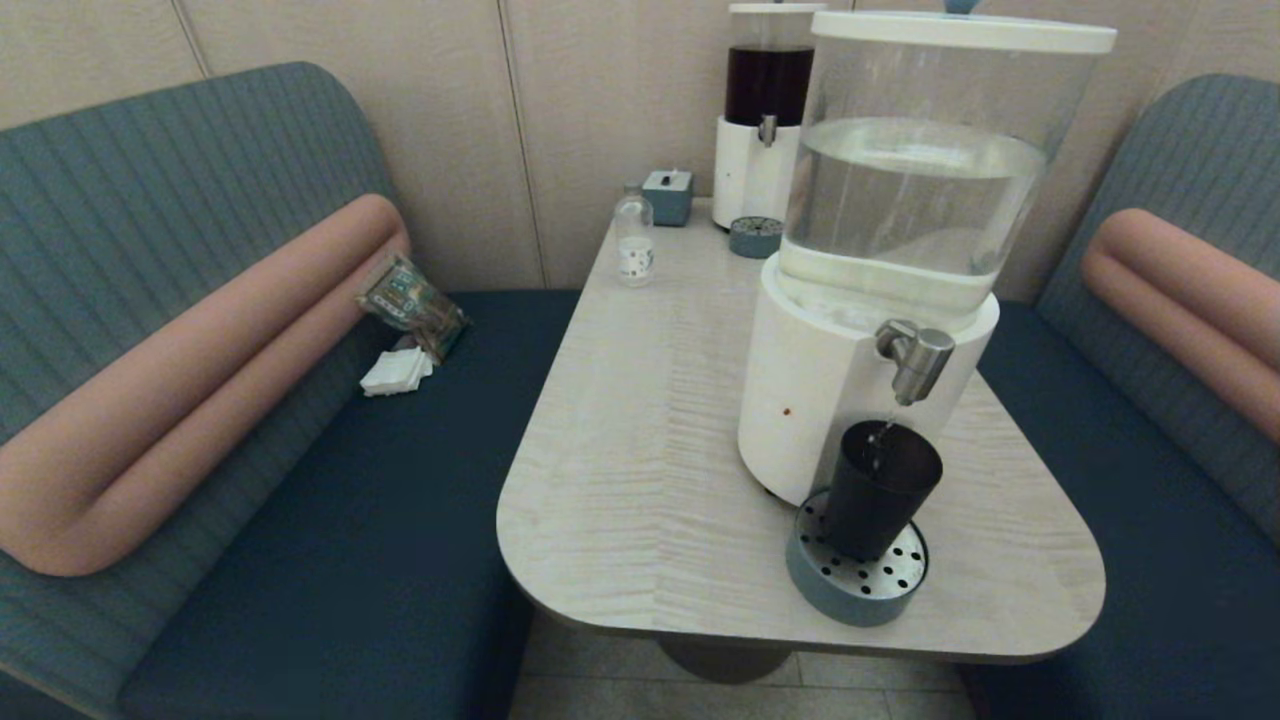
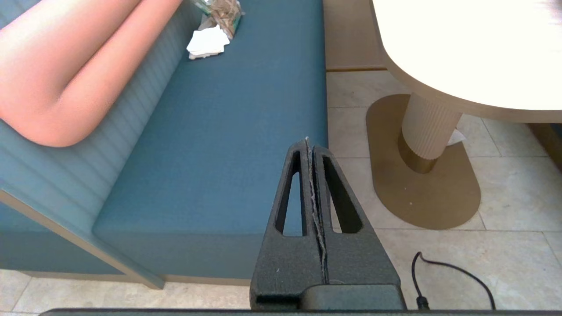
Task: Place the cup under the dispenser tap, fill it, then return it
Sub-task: Turn off the faucet
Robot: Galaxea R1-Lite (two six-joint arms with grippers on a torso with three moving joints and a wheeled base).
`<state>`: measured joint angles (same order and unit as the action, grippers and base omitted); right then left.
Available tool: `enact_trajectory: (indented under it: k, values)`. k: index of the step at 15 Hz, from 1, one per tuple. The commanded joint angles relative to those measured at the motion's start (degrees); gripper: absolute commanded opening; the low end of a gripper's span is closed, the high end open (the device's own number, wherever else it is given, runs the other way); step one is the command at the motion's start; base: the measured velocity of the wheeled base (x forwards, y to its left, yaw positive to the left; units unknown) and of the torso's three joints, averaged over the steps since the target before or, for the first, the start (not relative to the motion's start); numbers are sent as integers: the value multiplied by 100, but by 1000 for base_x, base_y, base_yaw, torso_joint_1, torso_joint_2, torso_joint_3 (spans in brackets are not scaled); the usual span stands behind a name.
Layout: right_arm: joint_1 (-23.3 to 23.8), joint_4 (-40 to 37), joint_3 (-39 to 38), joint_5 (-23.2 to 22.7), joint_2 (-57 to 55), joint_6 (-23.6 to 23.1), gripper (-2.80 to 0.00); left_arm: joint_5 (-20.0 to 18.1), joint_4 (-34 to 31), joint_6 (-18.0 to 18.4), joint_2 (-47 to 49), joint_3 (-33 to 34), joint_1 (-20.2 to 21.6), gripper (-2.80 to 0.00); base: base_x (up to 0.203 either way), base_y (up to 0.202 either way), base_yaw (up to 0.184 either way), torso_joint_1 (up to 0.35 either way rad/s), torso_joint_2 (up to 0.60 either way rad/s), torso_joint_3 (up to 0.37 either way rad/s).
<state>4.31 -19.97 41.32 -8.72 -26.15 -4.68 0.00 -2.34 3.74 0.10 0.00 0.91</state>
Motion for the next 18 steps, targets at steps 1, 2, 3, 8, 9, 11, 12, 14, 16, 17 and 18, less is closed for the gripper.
enact_trajectory:
  k: [1, 2, 3, 8, 9, 11, 12, 14, 16, 17, 18]
  values:
    - [25, 208, -393, 68, 834, -14, -280, 0, -3, 4, 8, 0, 3, -280, 0, 0, 0, 0, 0, 0]
    - [40, 396, -623, 218, 988, -15, -280, 0, -3, 4, 8, 0, 6, -280, 0, 0, 0, 0, 0, 0]
    - [49, 764, -764, 418, 1008, 33, -280, 0, -3, 4, 8, 0, -3, -280, 0, 0, 0, 0, 0, 0]
    - [53, 2366, -2067, 696, 1015, 126, -280, 0, -3, 4, 8, 0, 6, -280, 0, 0, 0, 0, 0, 0]
    - [50, 2382, -2128, 645, 1015, 145, -280, 0, -3, 4, 8, 0, 0, -280, 0, 0, 0, 0, 0, 0]
    - [-63, 2201, -2054, 500, 1041, 201, -280, 0, -3, 4, 8, 0, 6, -280, 0, 0, 0, 0, 0, 0]
    - [-121, 2022, -2083, 499, 1174, 204, -280, 0, -3, 4, 8, 0, 2, -280, 0, 0, 0, 0, 0, 0]
    - [-183, 1869, -2167, 536, 1296, 225, -280, 0, -3, 4, 8, 0, 6, -280, 0, 0, 0, 0, 0, 0]
    - [-298, 1889, -2433, 656, 1688, 148, -280, 0, -3, 4, 8, 0, 6, -280, 0, 0, 0, 0, 0, 0]
    - [-341, 1896, -2535, 723, 1879, 72, -280, 0, -3, 4, 8, 0, 6, -280, 0, 0, 0, 0, 0, 0]
    - [-363, 1916, -2630, 763, 2164, -28, -280, 0, -3, 4, 8, 0, -3, -280, 0, 0, 0, 0, 0, 0]
